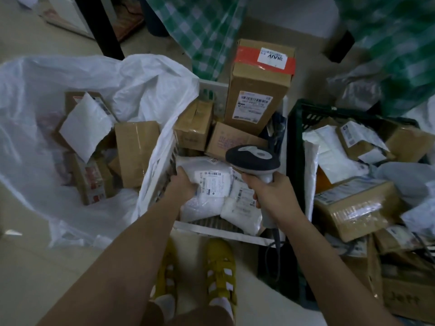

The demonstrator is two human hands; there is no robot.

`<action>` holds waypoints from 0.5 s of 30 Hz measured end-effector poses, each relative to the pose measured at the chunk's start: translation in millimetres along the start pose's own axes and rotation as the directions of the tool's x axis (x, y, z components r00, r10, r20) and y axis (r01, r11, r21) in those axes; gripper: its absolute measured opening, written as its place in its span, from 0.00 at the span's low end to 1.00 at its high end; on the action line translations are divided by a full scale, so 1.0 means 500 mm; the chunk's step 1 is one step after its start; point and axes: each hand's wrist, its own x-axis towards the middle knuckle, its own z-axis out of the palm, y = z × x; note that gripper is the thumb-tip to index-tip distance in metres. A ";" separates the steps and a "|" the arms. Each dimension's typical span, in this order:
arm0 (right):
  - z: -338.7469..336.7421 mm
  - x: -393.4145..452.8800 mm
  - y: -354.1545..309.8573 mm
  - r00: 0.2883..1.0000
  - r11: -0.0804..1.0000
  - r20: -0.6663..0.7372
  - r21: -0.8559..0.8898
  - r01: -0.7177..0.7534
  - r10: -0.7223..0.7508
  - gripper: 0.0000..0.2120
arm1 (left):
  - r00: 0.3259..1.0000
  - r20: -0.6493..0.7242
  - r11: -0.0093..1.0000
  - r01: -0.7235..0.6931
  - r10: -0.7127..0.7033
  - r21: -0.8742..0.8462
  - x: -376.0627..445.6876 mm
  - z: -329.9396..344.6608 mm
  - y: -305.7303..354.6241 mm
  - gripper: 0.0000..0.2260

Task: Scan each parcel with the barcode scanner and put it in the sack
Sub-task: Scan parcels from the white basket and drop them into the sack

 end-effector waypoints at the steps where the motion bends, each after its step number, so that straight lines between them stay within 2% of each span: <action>1: 0.000 0.002 0.002 1.000 1.000 0.005 0.005 -0.005 0.005 0.11 | 0.998 -0.068 0.997 -0.017 0.012 -0.073 0.008 0.000 -0.004 0.32; 3: -0.001 0.003 0.005 1.000 1.000 0.014 0.008 -0.010 0.010 0.10 | 0.992 -0.126 0.968 -0.057 0.026 -0.244 0.010 -0.010 -0.002 0.30; 5: -0.001 -0.003 0.004 1.000 1.000 0.023 0.005 -0.008 0.008 0.10 | 0.992 -0.105 0.945 -0.095 0.065 -0.313 0.006 -0.027 0.006 0.26; 8: -0.003 -0.019 -0.002 1.000 1.000 0.016 0.003 -0.010 0.010 0.10 | 0.989 -0.065 0.927 -0.145 0.130 -0.345 -0.037 -0.073 0.035 0.11; 13: 0.003 -0.056 -0.025 0.999 1.000 -0.031 -0.020 -0.024 0.024 0.14 | 0.976 -0.167 0.854 -0.207 0.143 -0.477 -0.111 -0.160 0.030 0.12; 15: 0.014 -0.073 -0.039 0.999 1.000 -0.031 -0.014 -0.024 0.023 0.13 | 0.970 -0.208 0.823 -0.220 0.127 -0.524 -0.140 -0.186 0.015 0.12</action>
